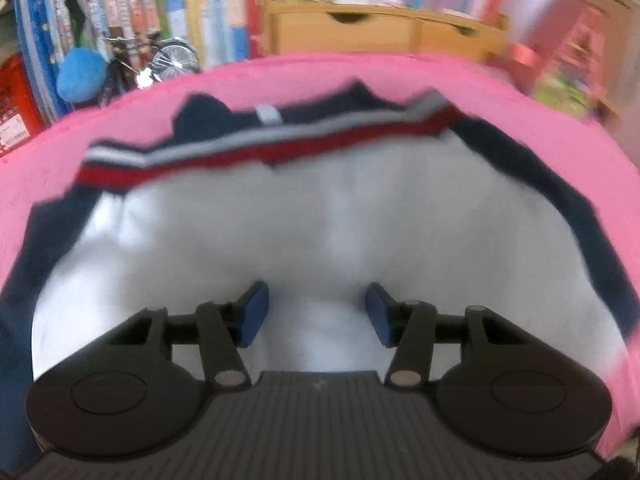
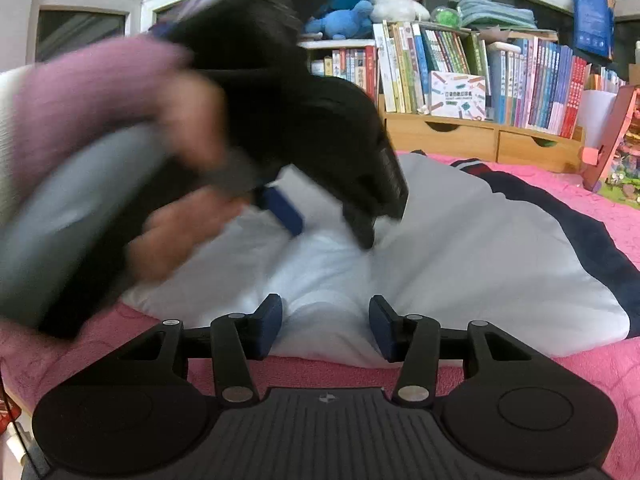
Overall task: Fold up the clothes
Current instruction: 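Smooth the white lining flat with the left gripper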
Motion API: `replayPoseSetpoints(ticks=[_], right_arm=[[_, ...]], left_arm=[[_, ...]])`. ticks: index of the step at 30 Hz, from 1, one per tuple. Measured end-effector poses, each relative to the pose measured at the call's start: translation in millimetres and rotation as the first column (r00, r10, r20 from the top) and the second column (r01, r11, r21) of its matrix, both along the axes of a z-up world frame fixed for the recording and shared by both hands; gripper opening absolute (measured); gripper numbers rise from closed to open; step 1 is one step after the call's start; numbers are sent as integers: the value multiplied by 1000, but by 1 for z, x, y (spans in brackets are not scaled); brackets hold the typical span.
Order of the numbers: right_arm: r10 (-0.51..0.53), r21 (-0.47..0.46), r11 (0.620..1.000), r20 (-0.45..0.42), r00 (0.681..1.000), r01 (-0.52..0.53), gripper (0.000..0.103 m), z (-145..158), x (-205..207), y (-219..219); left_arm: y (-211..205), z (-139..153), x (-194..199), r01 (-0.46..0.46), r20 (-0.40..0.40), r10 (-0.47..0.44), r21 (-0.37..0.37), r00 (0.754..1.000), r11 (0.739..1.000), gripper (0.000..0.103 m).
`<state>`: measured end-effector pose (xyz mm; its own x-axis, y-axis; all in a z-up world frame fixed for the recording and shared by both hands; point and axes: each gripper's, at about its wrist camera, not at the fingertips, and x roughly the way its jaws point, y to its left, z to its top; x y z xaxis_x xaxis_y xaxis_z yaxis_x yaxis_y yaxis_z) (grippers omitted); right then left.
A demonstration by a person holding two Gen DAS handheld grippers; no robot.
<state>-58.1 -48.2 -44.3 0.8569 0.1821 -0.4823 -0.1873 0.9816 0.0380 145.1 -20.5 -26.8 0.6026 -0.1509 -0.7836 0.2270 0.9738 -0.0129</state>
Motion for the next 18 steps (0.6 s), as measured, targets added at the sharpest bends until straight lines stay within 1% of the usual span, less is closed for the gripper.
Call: replayPoseSetpoints(ticks=[3,5,6,7,8,9,10,11,14,17,18], right_arm=[[0,7,1000,4,1000,0,48,-1,-3,-1],[1,12,1000,8,1000,-1,48,-2,-5,-1],[0,14,1000,11,1000,0,48,-2,-7,-1],[1,12,1000,15,1000,-2,48,-3,-9,0],[2,10,1000,18,1000,-2,48,-3,-11,1],[2,10,1000,21,1000,-3,48,-3,-13,1],[4,12,1000,22,1000,-5,48,-3,-14,1],[8,14,1000,23,1000,-8,48,-4,-15,0],[16,18,1000,26,1000,-17,48,-4,-17,-1],[17,21,1000,30,999,-18,48,-3,-17,-2],[16,20,1000,32,999,-17,48,-4,-18,-2]], left_arm=[[0,-2,42,-73,15,72,21,997,997,51],[0,-3,65,-108,14,108,13,994,994,51],[-1,-3,73,-120,6,120,11,993,993,51],[-2,-4,78,-123,16,123,19,992,992,51],[-4,-5,81,-119,37,118,29,992,992,51],[-4,-6,85,-130,57,128,21,990,991,52],[-3,-8,89,-141,77,140,12,987,990,45],[0,-9,90,-161,101,160,-3,982,987,44],[8,-3,83,-162,124,164,-23,979,987,39],[14,21,52,-90,144,92,-20,985,996,39],[16,28,34,-58,132,59,-11,989,998,39]])
